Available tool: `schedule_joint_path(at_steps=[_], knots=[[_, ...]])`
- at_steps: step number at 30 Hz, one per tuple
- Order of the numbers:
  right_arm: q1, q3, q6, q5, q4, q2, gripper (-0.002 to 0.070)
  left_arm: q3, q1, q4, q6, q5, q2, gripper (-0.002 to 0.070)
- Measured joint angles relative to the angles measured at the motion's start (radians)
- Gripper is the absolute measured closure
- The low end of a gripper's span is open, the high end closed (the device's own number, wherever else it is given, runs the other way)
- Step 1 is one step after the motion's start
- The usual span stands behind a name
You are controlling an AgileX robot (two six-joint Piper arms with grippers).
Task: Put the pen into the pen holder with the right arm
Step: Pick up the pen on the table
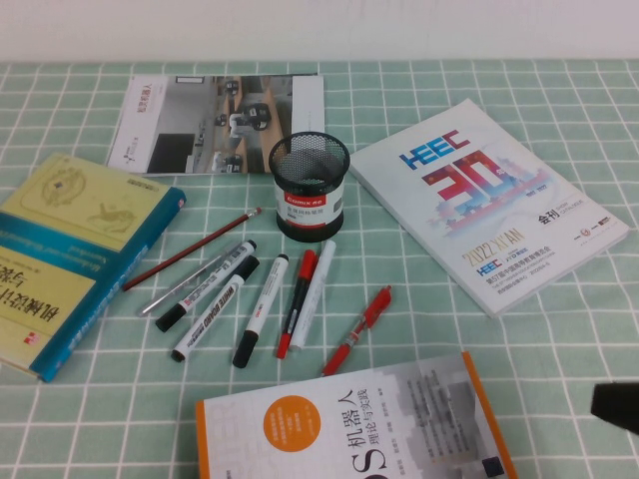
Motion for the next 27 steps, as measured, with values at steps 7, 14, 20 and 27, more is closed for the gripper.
schedule_joint_path(at_steps=[7, 14, 20, 27], knots=[[0.010, -0.240, 0.000, 0.098, -0.065, 0.317, 0.0696, 0.000, 0.000, 0.000, 0.000, 0.000, 0.000, 0.0681], [0.206, -0.465, 0.168, 0.060, -0.231, 0.592, 0.0696, 0.000, 0.000, 0.000, 0.000, 0.000, 0.000, 0.0681], [0.377, -0.667, 0.296, 0.056, -0.359, 0.816, 0.0696, 0.000, 0.000, 0.000, 0.000, 0.000, 0.000, 0.0681], [0.450, -0.885, 0.429, 0.122, -0.399, 1.042, 0.0696, 0.000, 0.000, 0.000, 0.000, 0.000, 0.000, 0.0681]])
